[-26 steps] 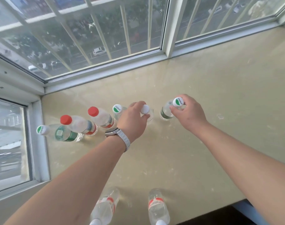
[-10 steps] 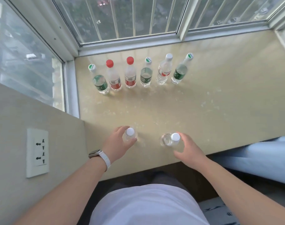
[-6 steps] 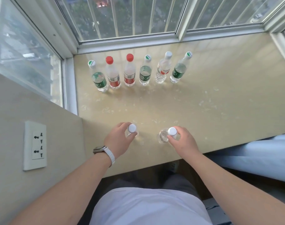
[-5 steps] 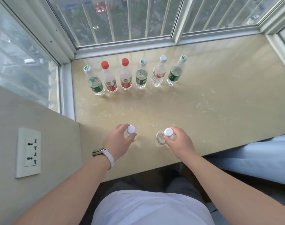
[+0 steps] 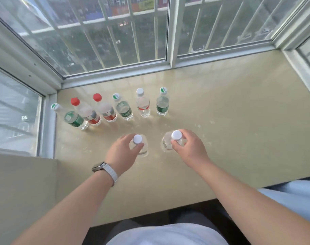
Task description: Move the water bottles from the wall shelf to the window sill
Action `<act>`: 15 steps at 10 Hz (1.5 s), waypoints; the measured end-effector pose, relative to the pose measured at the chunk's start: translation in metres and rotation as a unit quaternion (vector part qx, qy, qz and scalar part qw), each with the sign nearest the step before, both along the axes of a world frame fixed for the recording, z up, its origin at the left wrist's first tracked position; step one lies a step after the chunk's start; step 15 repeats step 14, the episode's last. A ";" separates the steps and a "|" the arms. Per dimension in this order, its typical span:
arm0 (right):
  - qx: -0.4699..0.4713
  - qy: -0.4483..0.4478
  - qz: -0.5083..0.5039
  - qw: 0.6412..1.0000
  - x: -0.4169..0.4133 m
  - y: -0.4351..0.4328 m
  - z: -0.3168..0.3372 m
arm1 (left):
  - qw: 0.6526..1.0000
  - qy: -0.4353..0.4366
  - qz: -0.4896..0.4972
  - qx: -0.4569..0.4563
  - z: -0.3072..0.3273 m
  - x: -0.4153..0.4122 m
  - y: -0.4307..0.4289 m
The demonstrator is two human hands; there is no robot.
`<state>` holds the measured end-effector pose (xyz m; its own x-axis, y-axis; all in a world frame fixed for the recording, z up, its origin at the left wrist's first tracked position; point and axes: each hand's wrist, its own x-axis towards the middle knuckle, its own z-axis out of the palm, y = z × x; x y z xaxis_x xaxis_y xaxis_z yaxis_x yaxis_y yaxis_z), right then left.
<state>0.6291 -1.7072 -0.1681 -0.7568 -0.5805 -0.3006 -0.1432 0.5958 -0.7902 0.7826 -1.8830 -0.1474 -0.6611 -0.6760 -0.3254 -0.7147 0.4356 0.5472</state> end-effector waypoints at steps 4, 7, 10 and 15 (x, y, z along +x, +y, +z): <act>0.018 0.028 -0.008 0.999 -0.187 -0.003 -0.022 | 0.998 0.004 -0.044 -0.054 -0.018 -0.196 0.015; 0.015 0.042 -0.022 0.999 -0.254 -0.038 -0.040 | 0.992 -0.008 -0.061 -0.108 -0.032 -0.275 0.014; 0.033 0.061 0.000 0.998 -0.270 -0.053 -0.062 | 0.997 0.020 -0.030 -0.062 -0.054 -0.292 0.003; 0.086 0.067 -0.004 0.994 -0.263 -0.049 -0.037 | 0.996 0.066 -0.032 -0.041 -0.033 -0.284 -0.002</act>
